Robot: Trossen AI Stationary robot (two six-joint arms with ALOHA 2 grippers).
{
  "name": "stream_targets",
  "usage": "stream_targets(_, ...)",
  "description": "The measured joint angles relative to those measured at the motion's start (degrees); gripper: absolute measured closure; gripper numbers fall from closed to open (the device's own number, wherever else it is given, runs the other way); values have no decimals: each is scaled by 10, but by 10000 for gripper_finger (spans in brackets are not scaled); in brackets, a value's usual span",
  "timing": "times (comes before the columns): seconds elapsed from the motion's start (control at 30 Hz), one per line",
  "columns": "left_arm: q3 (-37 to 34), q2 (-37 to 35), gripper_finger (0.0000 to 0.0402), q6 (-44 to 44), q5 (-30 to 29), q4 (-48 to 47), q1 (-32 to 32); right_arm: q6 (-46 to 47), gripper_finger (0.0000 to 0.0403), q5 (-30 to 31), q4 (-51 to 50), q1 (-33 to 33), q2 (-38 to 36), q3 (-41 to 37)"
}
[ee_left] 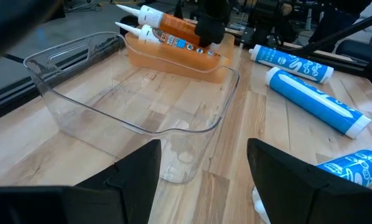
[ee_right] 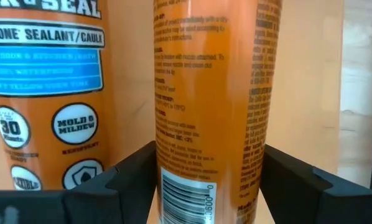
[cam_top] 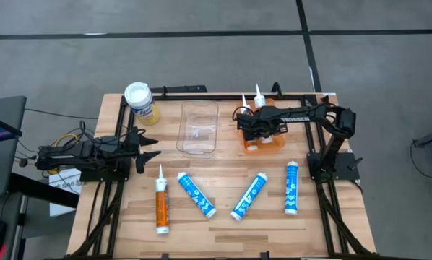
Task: Pick & place silicon tubes, Sealant and Lysol wipes
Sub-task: Put the orange sealant into the orange bin
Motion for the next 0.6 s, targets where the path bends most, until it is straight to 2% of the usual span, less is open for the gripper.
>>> stream_targets(0.4,0,0,170,0,0,2,0,-13,159,-15,-5,11,-1,3)
stream_targets(0.53,0,0,170,6,1,36,0,-10,159,-10,-34,13,-1,28)
stream_targets(0.6,3,0,170,33,19,64,0,-10,158,5,-61,18,-3,53)
